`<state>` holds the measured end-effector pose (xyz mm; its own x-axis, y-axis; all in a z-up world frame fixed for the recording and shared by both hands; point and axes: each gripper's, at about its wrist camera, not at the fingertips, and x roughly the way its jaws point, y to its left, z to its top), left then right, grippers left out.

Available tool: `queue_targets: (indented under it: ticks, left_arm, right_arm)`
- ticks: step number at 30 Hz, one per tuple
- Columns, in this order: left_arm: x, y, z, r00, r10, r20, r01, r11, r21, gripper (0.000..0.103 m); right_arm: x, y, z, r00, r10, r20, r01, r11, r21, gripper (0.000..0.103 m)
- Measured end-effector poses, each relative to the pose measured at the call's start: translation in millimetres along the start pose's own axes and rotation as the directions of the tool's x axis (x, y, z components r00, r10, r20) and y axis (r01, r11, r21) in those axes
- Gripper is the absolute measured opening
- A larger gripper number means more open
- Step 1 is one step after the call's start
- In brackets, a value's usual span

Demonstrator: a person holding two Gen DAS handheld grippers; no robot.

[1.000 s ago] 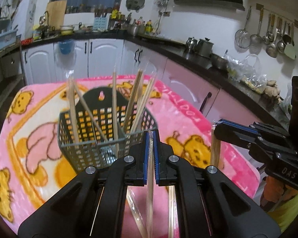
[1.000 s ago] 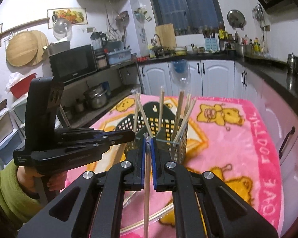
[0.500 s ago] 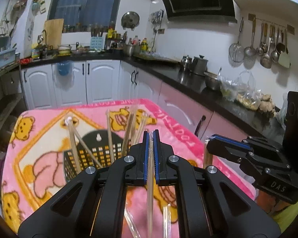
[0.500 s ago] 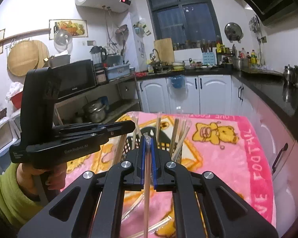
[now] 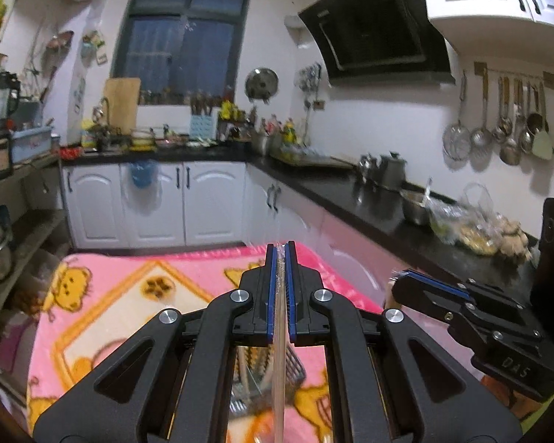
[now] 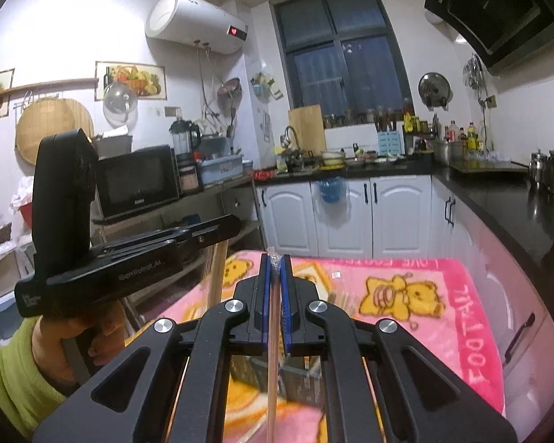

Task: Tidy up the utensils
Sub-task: 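Lift both chopsticks and carry them above the green caddy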

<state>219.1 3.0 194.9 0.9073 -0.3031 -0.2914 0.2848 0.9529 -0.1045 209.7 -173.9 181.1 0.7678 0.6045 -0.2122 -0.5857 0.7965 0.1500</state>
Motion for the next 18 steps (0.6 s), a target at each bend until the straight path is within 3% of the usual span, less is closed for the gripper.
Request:
queue_targets:
  ticks: [4,9,18]
  left_arm:
    - [0.8,8.3,11.6,0.997,0.051,0.053,-0.051,0.999,0.005,0.002]
    - [3.3,15.6,20.7,0.980,0.138,0.140,-0.142,0.990,0.020,0.002]
    - [22.1,40.0,19.7,0.959,0.217,0.183,-0.222,0.975,0.004,0.002]
  right_arm:
    - [12.6,-3.0,13.7,0.999,-0.008,0.040,0.008,1.000,0.000,0.006]
    - [31.9,-6.5,23.5,0.998,-0.024,0.064,0.024,1.000,-0.005,0.006]
    - [71.5,-18.6,29.9,0.996,-0.064,0.068,0.064,0.998,0.011,0.006]
